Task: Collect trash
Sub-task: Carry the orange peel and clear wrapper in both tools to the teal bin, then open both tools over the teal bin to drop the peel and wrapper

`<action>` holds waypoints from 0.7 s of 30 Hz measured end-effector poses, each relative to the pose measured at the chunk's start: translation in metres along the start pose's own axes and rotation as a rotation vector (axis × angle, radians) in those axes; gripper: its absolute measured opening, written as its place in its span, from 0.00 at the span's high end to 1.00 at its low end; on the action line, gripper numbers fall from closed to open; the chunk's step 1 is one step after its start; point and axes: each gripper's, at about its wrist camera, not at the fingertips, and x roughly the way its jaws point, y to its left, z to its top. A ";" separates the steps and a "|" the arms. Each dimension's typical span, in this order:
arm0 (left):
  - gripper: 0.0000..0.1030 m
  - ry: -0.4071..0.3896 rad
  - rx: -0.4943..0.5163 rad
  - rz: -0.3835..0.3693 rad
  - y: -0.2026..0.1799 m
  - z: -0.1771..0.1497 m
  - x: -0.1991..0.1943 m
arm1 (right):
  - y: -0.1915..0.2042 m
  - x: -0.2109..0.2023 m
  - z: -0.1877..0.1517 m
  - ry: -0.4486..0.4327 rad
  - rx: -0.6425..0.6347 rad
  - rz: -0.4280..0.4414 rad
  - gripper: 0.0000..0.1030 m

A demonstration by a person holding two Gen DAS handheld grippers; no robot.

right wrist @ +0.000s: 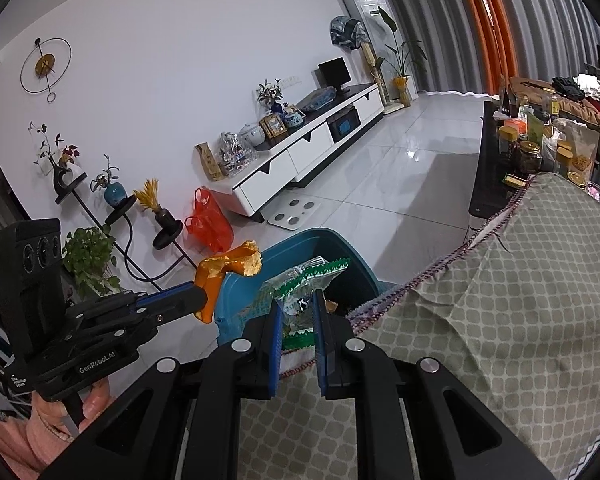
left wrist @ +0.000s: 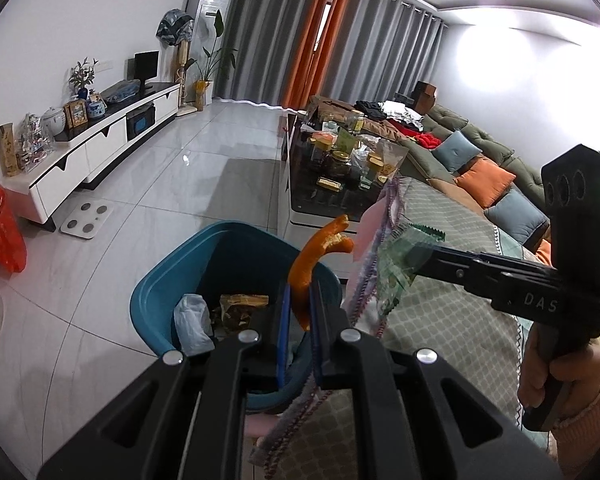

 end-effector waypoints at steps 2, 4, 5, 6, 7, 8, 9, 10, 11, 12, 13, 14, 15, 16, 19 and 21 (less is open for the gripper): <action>0.90 0.005 -0.004 0.006 0.002 0.000 0.002 | 0.002 0.006 0.002 0.009 -0.003 -0.009 0.86; 0.90 0.010 -0.008 0.013 0.003 0.000 0.004 | 0.002 0.011 0.003 0.020 -0.003 -0.012 0.86; 0.90 0.015 -0.011 0.015 0.004 0.000 0.005 | 0.003 0.015 0.004 0.025 -0.005 -0.018 0.86; 0.90 0.018 -0.013 0.019 0.005 -0.001 0.007 | 0.003 0.018 0.005 0.031 -0.004 -0.020 0.86; 0.90 0.021 -0.014 0.022 0.005 -0.001 0.009 | 0.003 0.021 0.005 0.037 -0.005 -0.020 0.86; 0.90 0.024 -0.016 0.025 0.007 -0.001 0.011 | 0.004 0.024 0.006 0.044 -0.006 -0.024 0.86; 0.90 0.028 -0.019 0.029 0.008 -0.001 0.012 | 0.005 0.028 0.007 0.052 -0.010 -0.027 0.86; 0.90 0.033 -0.021 0.033 0.009 -0.002 0.015 | 0.005 0.031 0.007 0.058 -0.014 -0.031 0.86; 0.90 0.036 -0.023 0.037 0.010 -0.003 0.017 | 0.006 0.034 0.008 0.065 -0.018 -0.036 0.86; 0.90 0.041 -0.027 0.038 0.012 -0.003 0.019 | 0.007 0.037 0.008 0.070 -0.019 -0.040 0.86; 0.90 0.045 -0.031 0.040 0.014 -0.004 0.021 | 0.007 0.039 0.009 0.073 -0.017 -0.041 0.86; 0.90 0.051 -0.035 0.042 0.015 -0.004 0.023 | 0.007 0.042 0.010 0.078 -0.016 -0.043 0.86; 0.90 0.056 -0.039 0.044 0.015 -0.004 0.025 | 0.008 0.045 0.010 0.085 -0.018 -0.049 0.86; 0.90 0.059 -0.041 0.046 0.016 -0.005 0.027 | 0.008 0.047 0.011 0.090 -0.019 -0.053 0.86; 0.90 0.074 -0.051 0.047 0.021 -0.007 0.033 | 0.009 0.058 0.011 0.112 -0.028 -0.065 0.86; 0.90 0.083 -0.058 0.048 0.024 -0.007 0.036 | 0.011 0.065 0.011 0.127 -0.034 -0.072 0.86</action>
